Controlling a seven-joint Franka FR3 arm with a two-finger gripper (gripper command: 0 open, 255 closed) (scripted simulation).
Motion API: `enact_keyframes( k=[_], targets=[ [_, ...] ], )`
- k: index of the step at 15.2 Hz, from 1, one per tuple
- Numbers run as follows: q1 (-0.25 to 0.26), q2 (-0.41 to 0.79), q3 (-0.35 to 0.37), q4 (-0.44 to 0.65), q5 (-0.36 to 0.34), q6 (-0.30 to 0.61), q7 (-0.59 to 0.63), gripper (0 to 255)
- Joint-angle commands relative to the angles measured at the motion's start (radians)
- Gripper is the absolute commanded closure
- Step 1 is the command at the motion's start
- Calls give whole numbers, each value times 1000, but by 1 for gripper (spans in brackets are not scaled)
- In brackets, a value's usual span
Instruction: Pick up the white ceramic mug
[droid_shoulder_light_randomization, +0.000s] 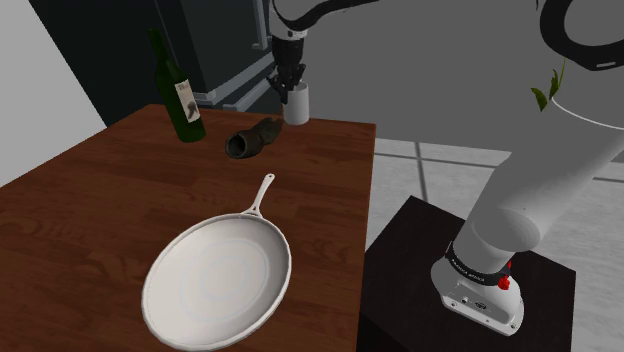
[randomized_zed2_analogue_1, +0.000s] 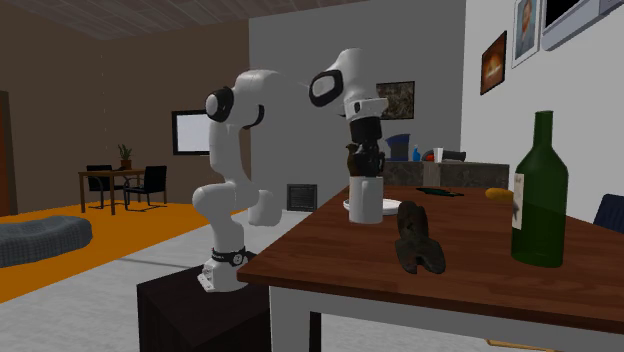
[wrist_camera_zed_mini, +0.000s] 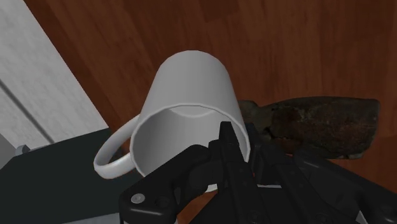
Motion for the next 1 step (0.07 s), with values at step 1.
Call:
enact_keyframes(
  k=[1],
  targets=[
    [0,-1,0,8,0,-9,0,255]
  ],
)
